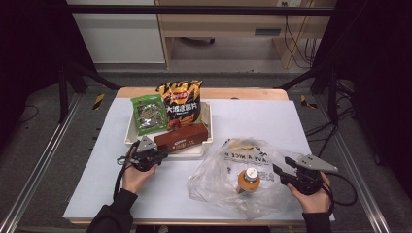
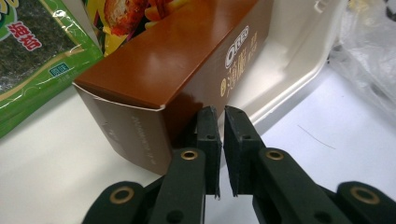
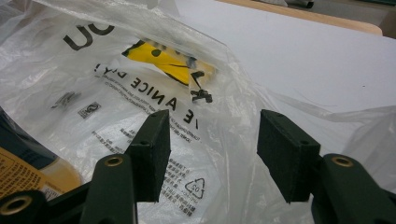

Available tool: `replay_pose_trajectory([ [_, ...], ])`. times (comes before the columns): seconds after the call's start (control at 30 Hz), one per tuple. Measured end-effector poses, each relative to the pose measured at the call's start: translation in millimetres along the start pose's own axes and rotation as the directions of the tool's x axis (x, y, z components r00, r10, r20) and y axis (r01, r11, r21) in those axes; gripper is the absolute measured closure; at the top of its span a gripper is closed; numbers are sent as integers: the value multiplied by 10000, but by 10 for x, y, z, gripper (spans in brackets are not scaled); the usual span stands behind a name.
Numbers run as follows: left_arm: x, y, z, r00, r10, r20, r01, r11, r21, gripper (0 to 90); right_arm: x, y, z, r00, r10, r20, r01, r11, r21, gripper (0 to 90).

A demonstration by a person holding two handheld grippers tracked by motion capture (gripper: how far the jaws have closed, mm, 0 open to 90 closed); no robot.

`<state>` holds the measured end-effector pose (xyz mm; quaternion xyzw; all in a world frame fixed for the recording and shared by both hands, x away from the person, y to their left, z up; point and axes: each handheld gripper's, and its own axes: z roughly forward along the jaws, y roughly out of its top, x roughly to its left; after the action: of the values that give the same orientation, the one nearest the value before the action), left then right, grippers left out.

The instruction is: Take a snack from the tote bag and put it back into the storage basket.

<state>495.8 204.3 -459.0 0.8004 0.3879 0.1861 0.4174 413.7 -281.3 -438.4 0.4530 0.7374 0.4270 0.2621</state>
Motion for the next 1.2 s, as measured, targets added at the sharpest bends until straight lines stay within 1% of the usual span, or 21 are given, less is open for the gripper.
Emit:
replay_pose_trajectory([
  [0.2, 33, 3, -6, 9990, -323, -296, 325, 9995, 51, 844, 1, 0, 4, 10000, -33, 2, 33, 10000, 15, 445],
  [0.27, 40, 11, -30, 9981, -478, -394, 475, 9988, -71, 844, 1, 0, 2, 10000, -28, 2, 28, 10000, 2, 445],
  [0.33, 57, 32, -65, 9971, -559, -507, 544, 9981, -304, 837, 1, 2, -1, 10000, -31, -2, 31, 10000, -15, 444],
  [0.43, 101, 71, -120, 9947, -628, -810, 586, 9969, -532, 825, -4, 2, -3, 10000, -21, 20, 21, 10000, -27, 445],
  [0.57, 172, 99, -137, 9906, -847, -1076, 784, 9950, -616, 805, -4, 3, -5, 10000, 4, 23, -4, 10000, -11, 444],
  [0.67, 205, 94, -115, 9893, -788, -1229, 736, 9962, -468, 745, -4, 7, -9, 10000, -14, 4, 14, 10000, -25, 444],
  [0.73, 208, 88, -98, 9882, -759, -1328, 704, 9965, -452, 698, -4, 6, -7, 10000, 6, 4, -6, 10000, -21, 444],
  [0.87, 209, 84, -82, 9857, -671, -1546, 607, 9971, -458, 564, -5, 4, -7, 10000, -11, 9, 11, 10000, -20, 444],
  [0.97, 219, 75, -67, 9844, -563, -1669, 498, 9978, -431, 483, -2, 5, -5, 10000, -43, 5, 43, 10000, -34, 444],
  [1.03, 228, 78, -56, 9853, -526, -1627, 460, 9980, -442, 462, -3, 5, -3, 10000, -58, 20, 59, 10000, -18, 444],
  [1.1, 238, 90, -47, 9838, -457, -1736, 379, 9981, -479, 444, -1, 4, -2, 10000, -27, -1, 27, 10000, -5, 444],
  [1.13, 240, 92, -44, 9833, -537, -1739, 448, 9975, -546, 438, -1, 4, -2, 10000, -32, 4, 32, 10000, 1, 445],
  [1.2, 250, 92, -33, 9830, -514, -1761, 417, 9974, -584, 422, -3, 4, -5, 10000, -32, 24, 32, 10000, -14, 445],
])
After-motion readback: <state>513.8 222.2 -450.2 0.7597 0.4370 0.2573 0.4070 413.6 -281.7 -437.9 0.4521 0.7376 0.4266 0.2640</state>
